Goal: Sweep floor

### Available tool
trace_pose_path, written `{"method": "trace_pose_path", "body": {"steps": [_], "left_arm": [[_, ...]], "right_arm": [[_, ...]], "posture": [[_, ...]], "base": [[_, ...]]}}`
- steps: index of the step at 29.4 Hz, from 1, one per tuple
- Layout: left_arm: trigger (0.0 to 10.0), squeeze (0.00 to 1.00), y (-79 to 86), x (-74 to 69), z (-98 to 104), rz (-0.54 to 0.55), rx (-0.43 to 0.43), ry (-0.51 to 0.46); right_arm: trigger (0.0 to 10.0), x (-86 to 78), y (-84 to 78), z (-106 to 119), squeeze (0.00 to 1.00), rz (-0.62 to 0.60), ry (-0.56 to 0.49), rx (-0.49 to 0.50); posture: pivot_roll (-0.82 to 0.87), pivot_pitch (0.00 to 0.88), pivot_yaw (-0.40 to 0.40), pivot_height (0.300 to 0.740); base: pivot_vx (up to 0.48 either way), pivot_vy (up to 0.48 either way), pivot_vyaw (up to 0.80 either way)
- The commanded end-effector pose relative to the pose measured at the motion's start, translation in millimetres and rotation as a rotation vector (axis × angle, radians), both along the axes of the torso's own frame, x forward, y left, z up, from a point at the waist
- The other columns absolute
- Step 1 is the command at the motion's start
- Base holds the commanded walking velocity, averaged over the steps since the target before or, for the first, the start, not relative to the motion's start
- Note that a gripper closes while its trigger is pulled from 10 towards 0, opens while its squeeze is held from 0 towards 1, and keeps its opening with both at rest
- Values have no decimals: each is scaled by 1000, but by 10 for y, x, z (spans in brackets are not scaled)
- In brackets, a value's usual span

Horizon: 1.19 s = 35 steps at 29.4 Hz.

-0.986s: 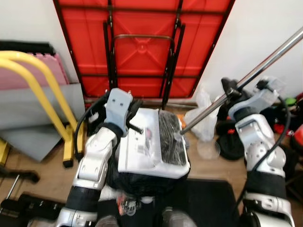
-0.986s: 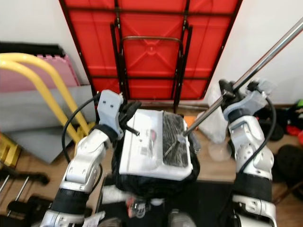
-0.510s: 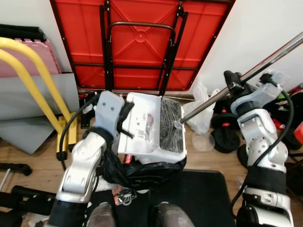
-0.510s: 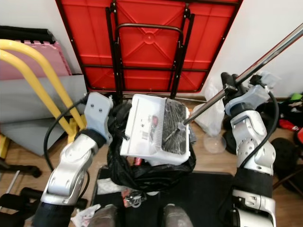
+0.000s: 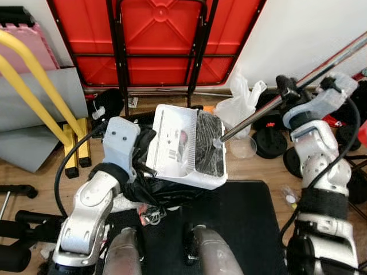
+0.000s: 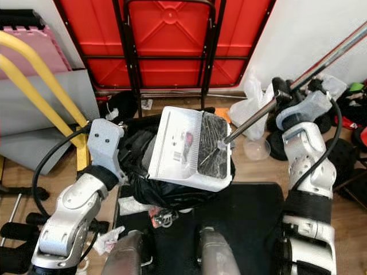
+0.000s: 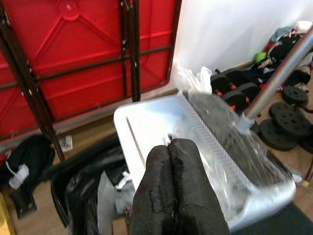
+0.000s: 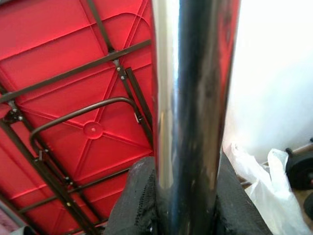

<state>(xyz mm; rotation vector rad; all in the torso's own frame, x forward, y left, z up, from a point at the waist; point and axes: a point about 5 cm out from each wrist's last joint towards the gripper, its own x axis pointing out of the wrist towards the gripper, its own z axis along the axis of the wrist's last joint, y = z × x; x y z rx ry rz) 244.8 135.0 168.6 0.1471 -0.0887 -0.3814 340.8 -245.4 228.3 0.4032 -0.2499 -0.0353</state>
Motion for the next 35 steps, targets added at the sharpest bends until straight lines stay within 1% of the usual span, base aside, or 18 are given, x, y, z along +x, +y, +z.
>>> {"method": "trace_pose_path", "body": {"steps": [1, 2, 3, 5, 6, 7, 8, 10, 11, 12, 14, 15, 17, 18, 20, 26, 30, 35], "left_arm": [[10000, 0, -17, -53, -26, -30, -3, 24], [10000, 0, -17, -53, -26, -30, -3, 24], [10000, 0, -19, -86, -16, -32, -16, 28], [10000, 0, -77, -156, 12, -69, -49, 37], [10000, 0, -77, -156, 12, -69, -49, 37], [10000, 0, -122, -194, 32, -95, -73, 43], [10000, 0, -122, -194, 32, -95, -73, 43], [10000, 0, -184, -247, 63, -127, -96, 51], [10000, 0, -212, -269, 69, -140, -92, 51], [10000, 0, -212, -269, 69, -140, -92, 51], [10000, 0, -241, -294, 82, -144, -56, 39], [10000, 0, -241, -294, 82, -144, -56, 39], [10000, 0, -247, -303, 93, -136, -47, 31], [10000, 0, -247, -303, 93, -136, -47, 31], [10000, 0, -255, -311, 106, -129, -46, 23], [10000, 0, -256, -321, 118, -118, -42, 20], [10000, 0, -254, -345, 132, -105, -38, 21], [10000, 0, -259, -354, 135, -105, -39, 22]], "right_arm": [[10000, -25, -84, 204, 0, -38, -98, -49], [10000, -25, -84, 204, 0, -38, -98, -49], [10000, 18, -71, 296, 0, -44, -112, -133], [10000, 149, 58, 477, 0, -43, -124, -308], [10000, 149, 58, 477, 0, -43, -124, -308], [10000, 222, 142, 560, 0, -45, -127, -405], [10000, 222, 142, 560, 0, -45, -127, -405], [10000, 317, 252, 657, 0, -49, -125, -534], [10000, 362, 311, 707, 0, -43, -130, -571], [10000, 362, 311, 707, 0, -43, -130, -571], [10000, 456, 452, 835, 0, -49, -154, -680], [10000, 456, 452, 835, 0, -49, -154, -680], [10000, 533, 605, 906, 0, -37, -179, -776], [10000, 533, 605, 906, 0, -37, -179, -776], [10000, 606, 750, 946, 0, -14, -190, -822], [10000, 655, 833, 976, 0, -9, -195, -856], [10000, 716, 1000, 1094, 0, 1, -212, -881], [10000, 734, 1035, 1126, 0, 1, -219, -884]], "posture": [[-119, 326, -148, 740], [-119, 326, -148, 740], [-120, 332, -149, 740], [-122, 341, -153, 740], [-122, 341, -153, 740], [-124, 343, -154, 740], [-124, 343, -154, 740], [-124, 348, -159, 740], [-124, 350, -162, 740], [-124, 350, -162, 740], [-127, 352, -170, 740], [-127, 352, -170, 740], [-134, 355, -186, 740], [-134, 355, -186, 740], [-132, 361, -201, 740], [-130, 365, -207, 740], [-129, 373, -217, 740], [-127, 375, -218, 740]], "base": [[0, 0, 0], [0, 0, 0], [0, 0, 0], [0, 0, 0], [0, 0, 0], [0, 0, 0], [0, 0, 0], [0, 0, 0], [0, 0, 0], [0, 0, 0], [0, 0, 0], [0, 0, 0], [0, 0, 0], [0, 0, 0], [0, 0, 0], [0, 0, 0], [0, 0, 0], [0, 0, 0]]}}
